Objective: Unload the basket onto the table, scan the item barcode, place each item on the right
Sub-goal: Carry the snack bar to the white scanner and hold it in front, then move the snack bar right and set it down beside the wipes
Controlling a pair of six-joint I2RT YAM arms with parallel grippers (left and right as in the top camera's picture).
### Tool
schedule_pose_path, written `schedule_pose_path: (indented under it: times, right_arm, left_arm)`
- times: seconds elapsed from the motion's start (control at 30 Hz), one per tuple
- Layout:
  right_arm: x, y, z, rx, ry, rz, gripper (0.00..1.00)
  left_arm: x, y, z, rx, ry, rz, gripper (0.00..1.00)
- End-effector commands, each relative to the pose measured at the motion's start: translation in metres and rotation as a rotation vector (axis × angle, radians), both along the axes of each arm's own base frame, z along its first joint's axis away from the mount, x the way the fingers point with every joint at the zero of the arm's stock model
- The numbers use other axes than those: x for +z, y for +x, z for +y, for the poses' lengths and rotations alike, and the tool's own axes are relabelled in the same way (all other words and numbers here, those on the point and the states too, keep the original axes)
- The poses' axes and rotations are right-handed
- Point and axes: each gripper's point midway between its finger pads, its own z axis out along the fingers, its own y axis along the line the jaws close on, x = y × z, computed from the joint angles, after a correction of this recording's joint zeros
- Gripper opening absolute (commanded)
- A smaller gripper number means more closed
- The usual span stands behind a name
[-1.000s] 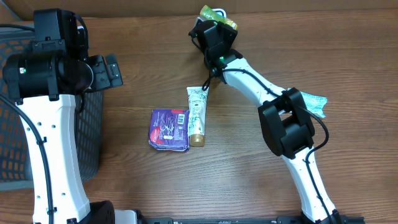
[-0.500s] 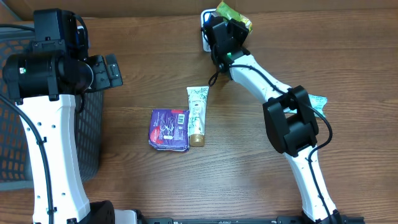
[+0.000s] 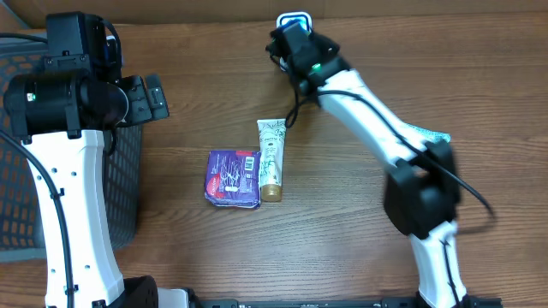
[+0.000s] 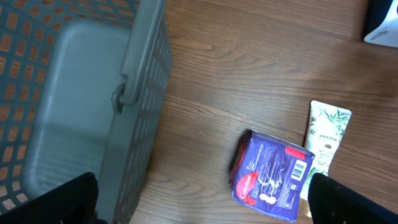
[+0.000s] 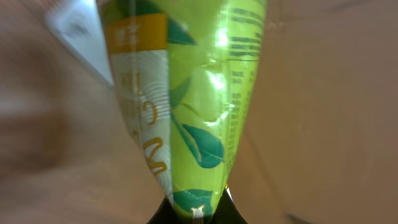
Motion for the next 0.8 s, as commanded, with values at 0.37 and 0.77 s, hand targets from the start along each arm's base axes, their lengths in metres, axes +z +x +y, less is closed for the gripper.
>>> schedule_pose_path:
  times: [0.37, 0.77]
  right_arm:
    - [0.105, -0.126, -0.079, -0.799, 1.038, 0.258, 0.04]
    - [-0.052, -0.152, -0.206, -1.708, 1.1, 0.195, 0.04]
  left_arm:
    - [0.008, 0.0, -0.002, -0.003, -0.007, -0.024, 1.0]
    - [0.008, 0.0, -0.002, -0.003, -0.007, -0.024, 1.0]
